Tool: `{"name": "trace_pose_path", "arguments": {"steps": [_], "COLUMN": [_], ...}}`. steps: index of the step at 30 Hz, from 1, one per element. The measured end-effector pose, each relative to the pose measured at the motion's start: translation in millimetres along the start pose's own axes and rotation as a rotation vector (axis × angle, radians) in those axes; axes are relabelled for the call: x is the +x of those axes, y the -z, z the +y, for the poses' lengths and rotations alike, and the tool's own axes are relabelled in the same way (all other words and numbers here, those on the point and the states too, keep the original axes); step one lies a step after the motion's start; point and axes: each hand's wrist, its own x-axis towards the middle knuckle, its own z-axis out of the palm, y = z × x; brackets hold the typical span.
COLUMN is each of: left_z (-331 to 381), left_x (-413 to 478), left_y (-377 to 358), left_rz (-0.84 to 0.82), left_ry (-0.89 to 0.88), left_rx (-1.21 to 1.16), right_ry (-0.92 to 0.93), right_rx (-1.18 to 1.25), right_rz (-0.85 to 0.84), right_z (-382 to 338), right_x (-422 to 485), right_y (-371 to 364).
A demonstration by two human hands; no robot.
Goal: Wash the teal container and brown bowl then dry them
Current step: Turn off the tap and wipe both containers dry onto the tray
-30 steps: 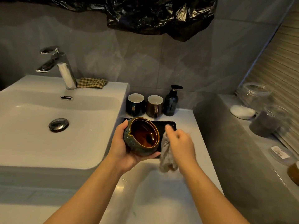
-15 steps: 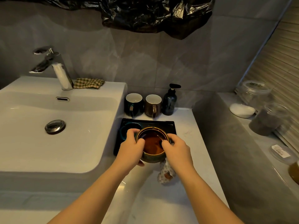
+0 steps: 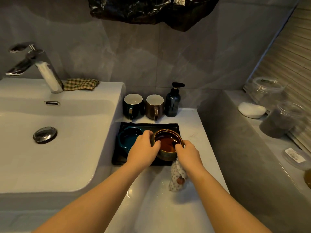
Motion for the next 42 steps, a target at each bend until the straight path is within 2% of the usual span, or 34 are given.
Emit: {"name": "trace_pose_path", "arguments": {"steps": [2, 4, 6, 10, 15, 18, 22, 24, 27, 30, 34, 39, 42], "left_z": [-1.6, -7.4, -14.2, -22.9, -27.8, -27.3, -26.7, -25.6, -34.2, -46.3, -61.2, -68.2, -67.7], "left_x": [3.0, 7.1, 12.7, 23.9, 27.3, 27.0, 23.0, 19.7, 16.3, 8.6, 5.1, 11.5, 8.5], "left_y": [-5.9, -15.4, -23.7, -35.4, -49.3, -53.8, -53.2, -46.8, -38.1, -37.6, -36.9, -28.5, -27.3], "left_rz": [-0.025, -0.120, -0.190, -0.212, -0.127, -0.085, -0.014, 0.104, 0.234, 0.218, 0.200, 0.237, 0.268], "left_ry": [-0.136, -0.204, -0.203, -0.198, -0.217, -0.230, -0.249, -0.342, -0.381, -0.303, -0.312, -0.285, -0.330], "left_rx": [0.116, 0.175, 0.242, 0.323, 0.353, 0.375, 0.467, 0.539, 0.666, 0.728, 0.803, 0.791, 0.674], "right_ry": [-0.013, -0.030, -0.057, -0.075, 0.013, 0.160, 0.327, 0.355, 0.356, 0.332, 0.268, 0.188, 0.298], "right_rx": [-0.060, -0.107, -0.161, -0.203, -0.335, -0.458, -0.530, -0.582, -0.650, -0.656, -0.660, -0.653, -0.628], "right_rz": [-0.008, -0.008, -0.017, -0.008, 0.079, 0.135, 0.038, -0.024, -0.067, 0.000, 0.058, 0.105, 0.185], "right_z": [0.8, 3.0, 7.6, 18.4, 22.8, 30.2, 35.4, 33.6, 29.8, 27.4, 27.3, 26.6, 30.8], "right_x": [11.3, 21.4, 28.8, 38.4, 33.9, 22.1, 18.0, 19.3, 22.8, 22.7, 20.6, 23.0, 14.1], "right_y": [0.6, -0.3, -3.8, -10.8, -9.1, -10.0, -8.8, -7.2, -6.8, -10.3, -15.0, -13.9, -15.6]}}
